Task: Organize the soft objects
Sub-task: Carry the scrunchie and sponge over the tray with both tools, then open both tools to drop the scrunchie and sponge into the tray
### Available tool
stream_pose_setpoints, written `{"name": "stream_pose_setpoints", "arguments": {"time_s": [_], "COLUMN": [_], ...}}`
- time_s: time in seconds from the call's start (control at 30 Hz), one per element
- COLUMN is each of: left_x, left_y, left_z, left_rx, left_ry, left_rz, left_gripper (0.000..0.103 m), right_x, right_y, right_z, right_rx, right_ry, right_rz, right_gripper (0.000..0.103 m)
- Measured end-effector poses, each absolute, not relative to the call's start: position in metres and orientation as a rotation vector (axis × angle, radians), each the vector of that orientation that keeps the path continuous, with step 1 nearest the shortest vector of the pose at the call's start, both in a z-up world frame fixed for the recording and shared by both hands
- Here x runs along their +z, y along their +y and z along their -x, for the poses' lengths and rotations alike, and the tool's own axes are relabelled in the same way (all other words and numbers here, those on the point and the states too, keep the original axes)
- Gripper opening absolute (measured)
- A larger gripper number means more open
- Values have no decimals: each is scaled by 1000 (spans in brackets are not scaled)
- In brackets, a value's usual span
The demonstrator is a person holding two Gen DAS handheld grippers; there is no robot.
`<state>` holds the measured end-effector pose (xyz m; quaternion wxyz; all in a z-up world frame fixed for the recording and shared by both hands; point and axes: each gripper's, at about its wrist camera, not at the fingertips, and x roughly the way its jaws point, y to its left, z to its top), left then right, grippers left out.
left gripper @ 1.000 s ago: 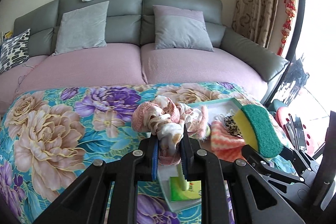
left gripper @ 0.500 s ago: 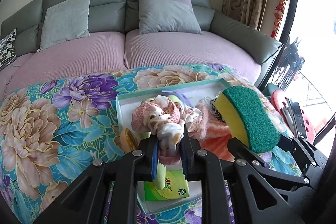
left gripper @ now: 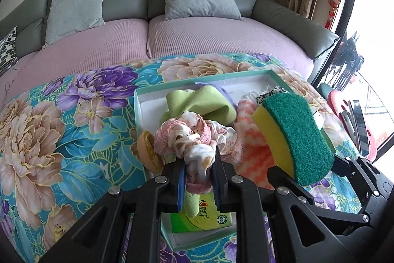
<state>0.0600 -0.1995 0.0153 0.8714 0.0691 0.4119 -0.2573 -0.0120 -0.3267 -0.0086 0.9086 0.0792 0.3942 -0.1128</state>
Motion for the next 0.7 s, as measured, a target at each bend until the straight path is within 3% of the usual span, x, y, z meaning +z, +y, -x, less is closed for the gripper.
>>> {"name": "stream_pose_setpoints", "arguments": {"time_s": [0.53,0.7], "left_x": [-15,-20], "left_y": [-203,-203], "left_z": [-72,-73], "left_rx": [-515,-526], "left_ry": [967,993], "left_rz": [-167,-158], "left_gripper": [20,27], "right_x": [-28,-30], "right_y": [-329,-329], "right_z": [4,4], "right_rx": [-248,-247], "right_ry": [916,926], "right_rz": [-154,-151], "right_gripper": [76,76]}}
